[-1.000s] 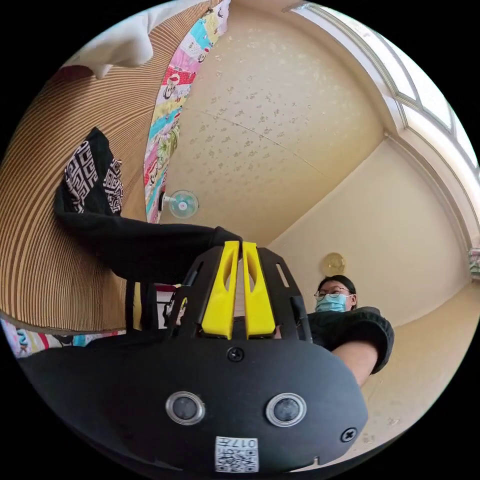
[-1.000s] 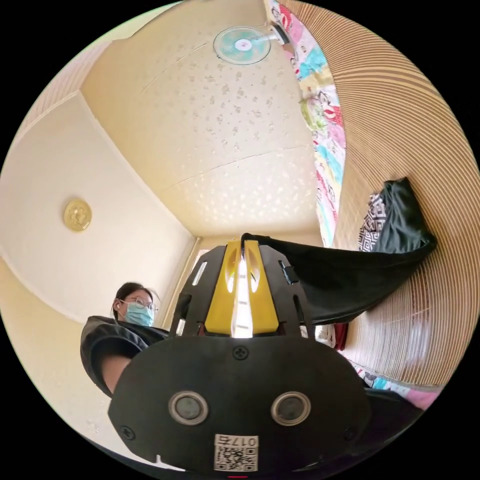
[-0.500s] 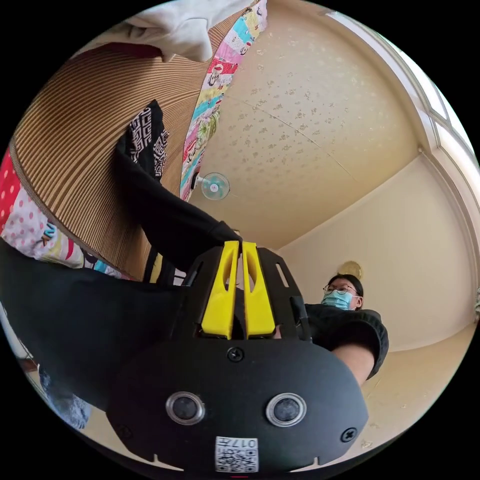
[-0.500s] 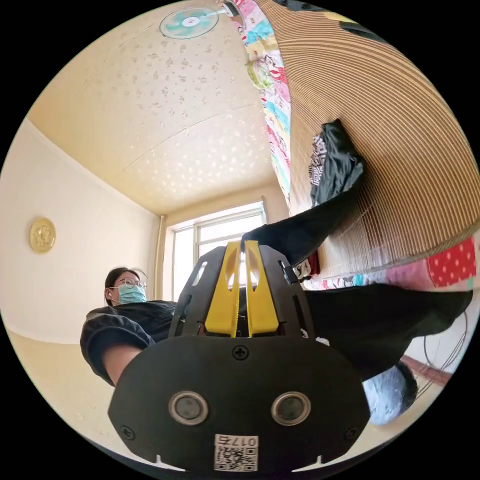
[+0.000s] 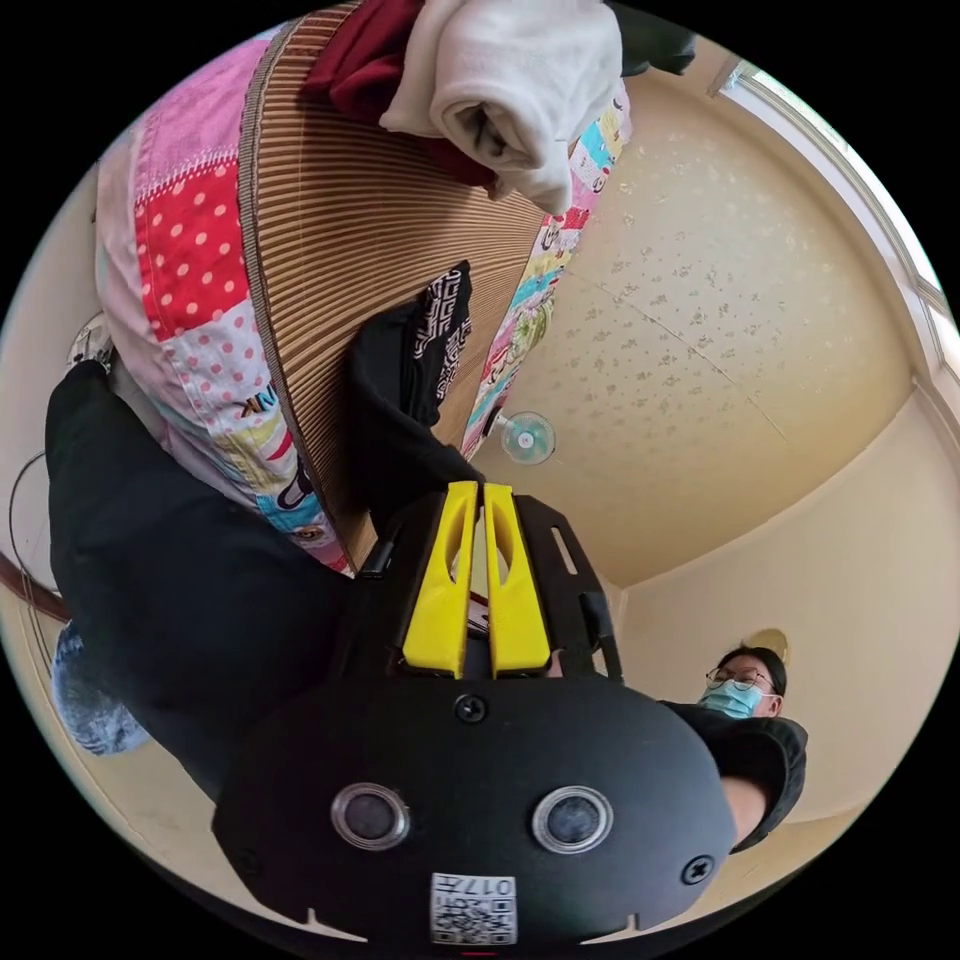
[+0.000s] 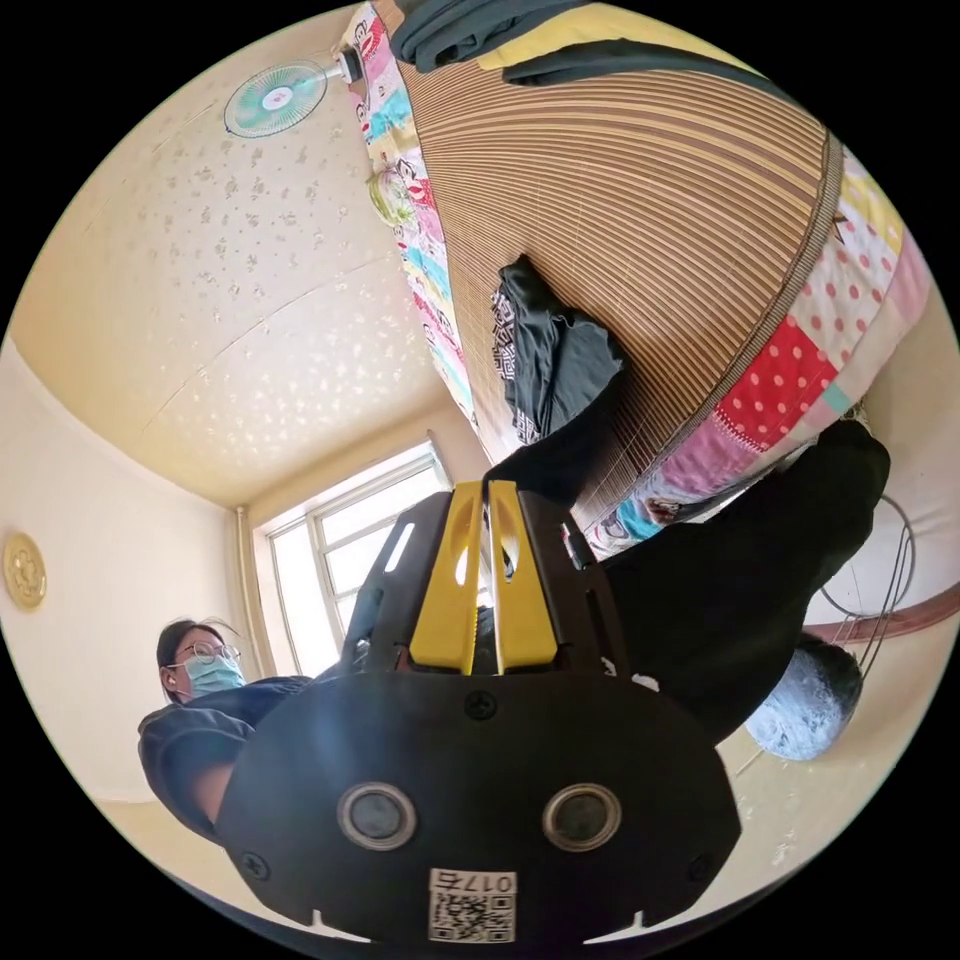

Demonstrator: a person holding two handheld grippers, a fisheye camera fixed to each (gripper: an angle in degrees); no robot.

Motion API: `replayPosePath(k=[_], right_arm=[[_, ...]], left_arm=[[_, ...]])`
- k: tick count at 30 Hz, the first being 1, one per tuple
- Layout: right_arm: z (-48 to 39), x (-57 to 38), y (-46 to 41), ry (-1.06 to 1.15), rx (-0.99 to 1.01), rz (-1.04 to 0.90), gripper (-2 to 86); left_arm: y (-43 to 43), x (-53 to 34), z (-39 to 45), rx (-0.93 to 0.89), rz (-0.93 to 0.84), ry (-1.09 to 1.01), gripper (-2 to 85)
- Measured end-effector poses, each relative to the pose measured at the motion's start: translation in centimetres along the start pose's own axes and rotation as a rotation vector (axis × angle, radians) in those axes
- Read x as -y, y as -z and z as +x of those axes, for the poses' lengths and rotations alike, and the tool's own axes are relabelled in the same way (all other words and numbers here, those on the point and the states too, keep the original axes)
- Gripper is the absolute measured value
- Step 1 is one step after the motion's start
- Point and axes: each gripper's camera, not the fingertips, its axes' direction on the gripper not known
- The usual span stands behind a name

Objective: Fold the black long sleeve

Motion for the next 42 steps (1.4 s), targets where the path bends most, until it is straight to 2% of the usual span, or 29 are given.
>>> replayPosePath(k=[9, 22, 34, 42], right_arm=[[-1.4, 5.1, -3.4, 0.019, 0.031, 0.076, 1.0], [-2.1, 15.0, -8.7, 0.041, 0.123, 0.179, 0.9], [-2.5, 24.9, -14.6, 0.02, 0.166, 0.277, 0.9], [-3.3, 32.6, -18.9, 0.048, 0.105, 0.201, 0.9]], left_arm=[[-2.8, 3.7, 1.2, -0.03, 0.078, 0.027, -0.7], [-9.0, 13.4, 5.6, -0.08, 0.05, -0.086, -0.7], [-15.1, 22.0, 6.7, -0.166, 0.15, -0.083, -0.7], [-18.7, 25.1, 6.0, -0.154, 0.337, -0.056, -0.5]])
